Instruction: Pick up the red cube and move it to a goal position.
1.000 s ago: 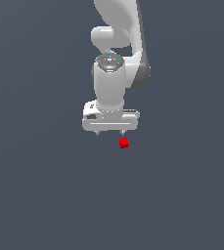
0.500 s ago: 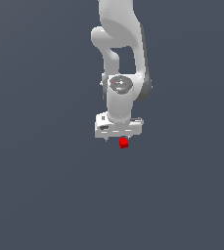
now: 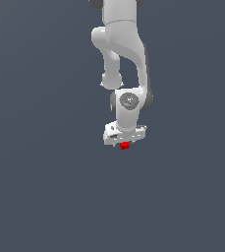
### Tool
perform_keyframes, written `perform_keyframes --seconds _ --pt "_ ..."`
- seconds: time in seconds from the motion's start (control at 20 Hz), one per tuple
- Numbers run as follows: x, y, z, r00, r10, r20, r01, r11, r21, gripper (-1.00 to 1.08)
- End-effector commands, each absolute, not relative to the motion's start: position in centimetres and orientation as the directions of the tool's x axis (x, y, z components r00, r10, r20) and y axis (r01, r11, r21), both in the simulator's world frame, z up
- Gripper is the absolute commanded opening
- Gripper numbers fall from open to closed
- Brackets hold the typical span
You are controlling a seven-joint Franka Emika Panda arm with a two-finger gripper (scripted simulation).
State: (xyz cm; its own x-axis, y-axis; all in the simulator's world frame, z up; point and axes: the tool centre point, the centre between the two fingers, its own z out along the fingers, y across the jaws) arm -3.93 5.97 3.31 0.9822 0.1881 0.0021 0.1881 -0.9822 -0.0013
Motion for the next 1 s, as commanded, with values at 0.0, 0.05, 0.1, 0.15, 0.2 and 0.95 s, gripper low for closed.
perform_keyframes --seconds 0.0,0.05,0.1,0.15,0.2,0.95 --pt "-4.17 6.31 2.42 0.98 0.199 0.001 0.199 -0.98 -0.001 1.0" --pt "-4.21 6.38 2.22 0.98 0.201 0.001 0.201 -0.98 -0.001 1.0" --pt "-4.23 6.42 2.09 0.979 0.202 0.0 0.202 -0.979 -0.001 1.0" --pt "-4.23 6.43 2.03 0.979 0.203 0.0 0.203 -0.979 0.0 1.0" --pt "-4.23 6.43 2.01 0.979 0.203 0.0 0.203 -0.979 0.0 1.0" --pt "-4.27 6.14 2.44 0.979 0.203 0.0 0.203 -0.979 0.0 -1.0"
